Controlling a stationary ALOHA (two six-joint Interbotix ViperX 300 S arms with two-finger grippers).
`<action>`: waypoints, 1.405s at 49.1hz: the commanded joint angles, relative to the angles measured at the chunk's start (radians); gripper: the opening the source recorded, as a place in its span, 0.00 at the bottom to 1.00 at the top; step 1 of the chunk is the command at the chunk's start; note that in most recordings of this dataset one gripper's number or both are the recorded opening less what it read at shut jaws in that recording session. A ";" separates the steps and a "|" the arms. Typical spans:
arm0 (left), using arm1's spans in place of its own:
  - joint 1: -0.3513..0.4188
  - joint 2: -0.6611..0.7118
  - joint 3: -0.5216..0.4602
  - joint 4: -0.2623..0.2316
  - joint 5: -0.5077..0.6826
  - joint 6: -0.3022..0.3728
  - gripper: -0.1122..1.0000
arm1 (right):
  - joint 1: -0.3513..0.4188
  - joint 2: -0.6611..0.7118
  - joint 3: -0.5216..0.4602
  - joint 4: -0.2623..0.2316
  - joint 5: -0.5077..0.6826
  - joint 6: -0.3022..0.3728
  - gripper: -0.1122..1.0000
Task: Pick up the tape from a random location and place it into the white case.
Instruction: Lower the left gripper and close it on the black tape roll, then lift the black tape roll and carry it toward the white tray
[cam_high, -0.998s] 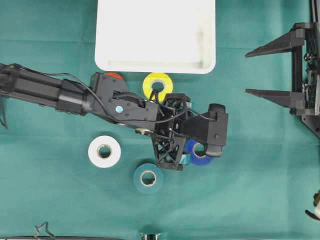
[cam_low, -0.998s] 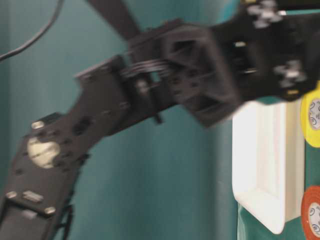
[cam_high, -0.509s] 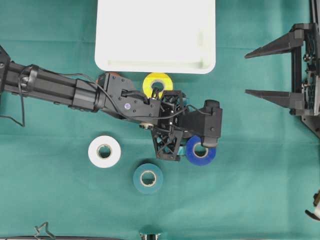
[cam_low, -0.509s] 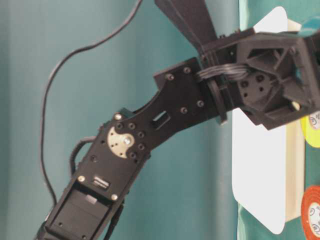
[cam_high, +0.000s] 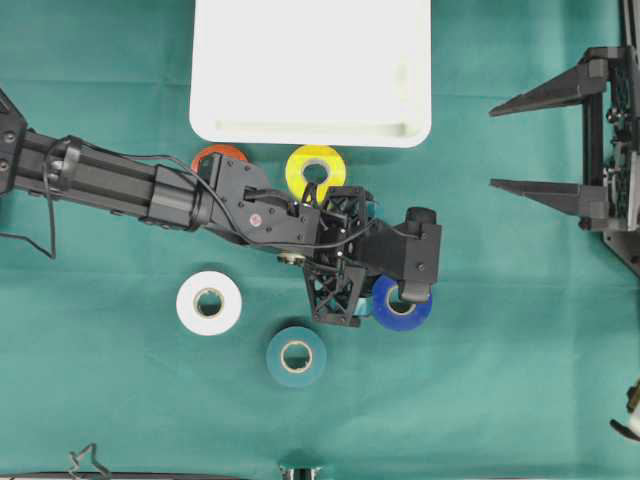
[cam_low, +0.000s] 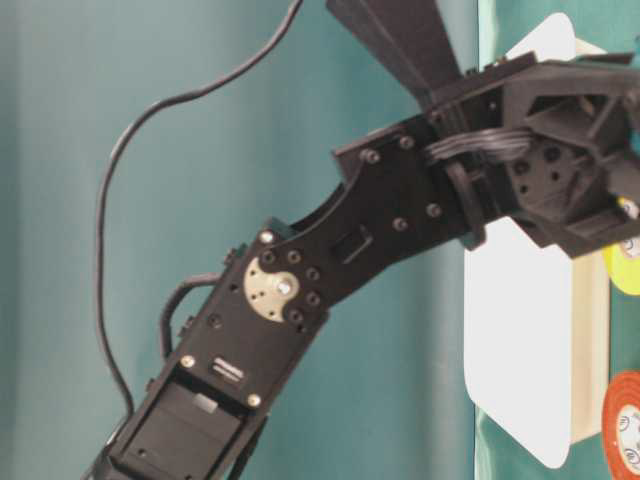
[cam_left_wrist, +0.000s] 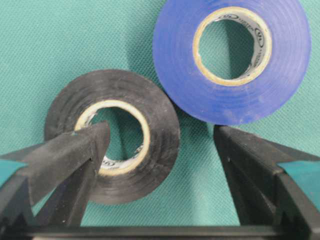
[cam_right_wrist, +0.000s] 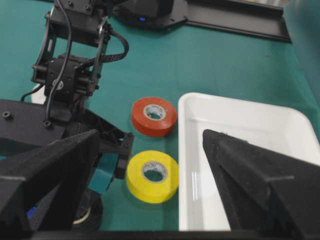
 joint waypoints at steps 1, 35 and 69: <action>-0.002 -0.012 -0.008 -0.002 0.005 -0.005 1.00 | 0.000 0.005 -0.028 -0.002 -0.005 -0.002 0.93; -0.015 -0.012 -0.025 -0.002 0.043 -0.002 0.27 | -0.002 0.012 -0.028 -0.002 -0.002 0.000 0.93; -0.026 -0.156 -0.087 -0.002 0.183 0.000 0.27 | 0.000 0.012 -0.028 -0.002 -0.002 0.000 0.93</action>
